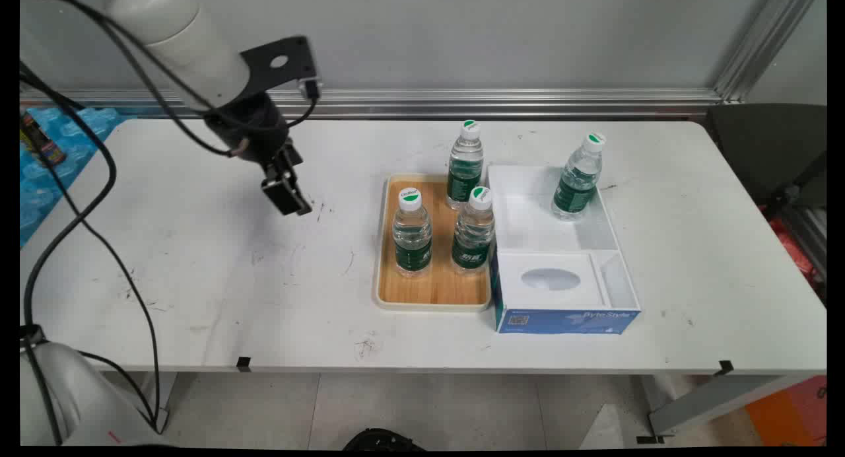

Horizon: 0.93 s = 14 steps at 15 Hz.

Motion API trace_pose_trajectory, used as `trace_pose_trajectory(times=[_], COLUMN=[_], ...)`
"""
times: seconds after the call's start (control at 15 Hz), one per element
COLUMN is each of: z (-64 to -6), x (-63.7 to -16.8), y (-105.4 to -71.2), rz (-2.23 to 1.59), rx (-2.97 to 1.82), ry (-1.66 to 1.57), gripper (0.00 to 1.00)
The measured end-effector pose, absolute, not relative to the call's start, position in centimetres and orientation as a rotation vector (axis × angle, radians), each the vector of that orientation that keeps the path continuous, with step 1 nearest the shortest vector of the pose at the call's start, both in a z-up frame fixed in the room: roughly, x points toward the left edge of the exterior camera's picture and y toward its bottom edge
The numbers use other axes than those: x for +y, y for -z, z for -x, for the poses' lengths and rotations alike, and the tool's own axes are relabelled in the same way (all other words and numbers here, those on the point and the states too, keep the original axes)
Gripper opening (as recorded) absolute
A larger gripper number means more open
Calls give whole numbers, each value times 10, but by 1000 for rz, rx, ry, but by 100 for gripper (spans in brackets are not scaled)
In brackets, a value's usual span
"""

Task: Pick up the green bottle from the white box

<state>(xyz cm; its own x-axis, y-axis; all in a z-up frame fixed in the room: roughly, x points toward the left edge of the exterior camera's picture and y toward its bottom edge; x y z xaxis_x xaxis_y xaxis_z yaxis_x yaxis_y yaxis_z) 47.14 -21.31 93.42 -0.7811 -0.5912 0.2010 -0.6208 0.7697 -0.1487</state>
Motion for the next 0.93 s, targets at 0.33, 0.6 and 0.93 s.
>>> trace_pose_trajectory(times=[0.33, 0.6, 0.93], z=[-450, -425, -386], x=[-237, -262, -292], y=[-959, -979, -997], rz=[-929, -898, -847], rx=[-2799, -2751, -2669], ry=[-372, -408, -426], gripper=[100, 100, 100])
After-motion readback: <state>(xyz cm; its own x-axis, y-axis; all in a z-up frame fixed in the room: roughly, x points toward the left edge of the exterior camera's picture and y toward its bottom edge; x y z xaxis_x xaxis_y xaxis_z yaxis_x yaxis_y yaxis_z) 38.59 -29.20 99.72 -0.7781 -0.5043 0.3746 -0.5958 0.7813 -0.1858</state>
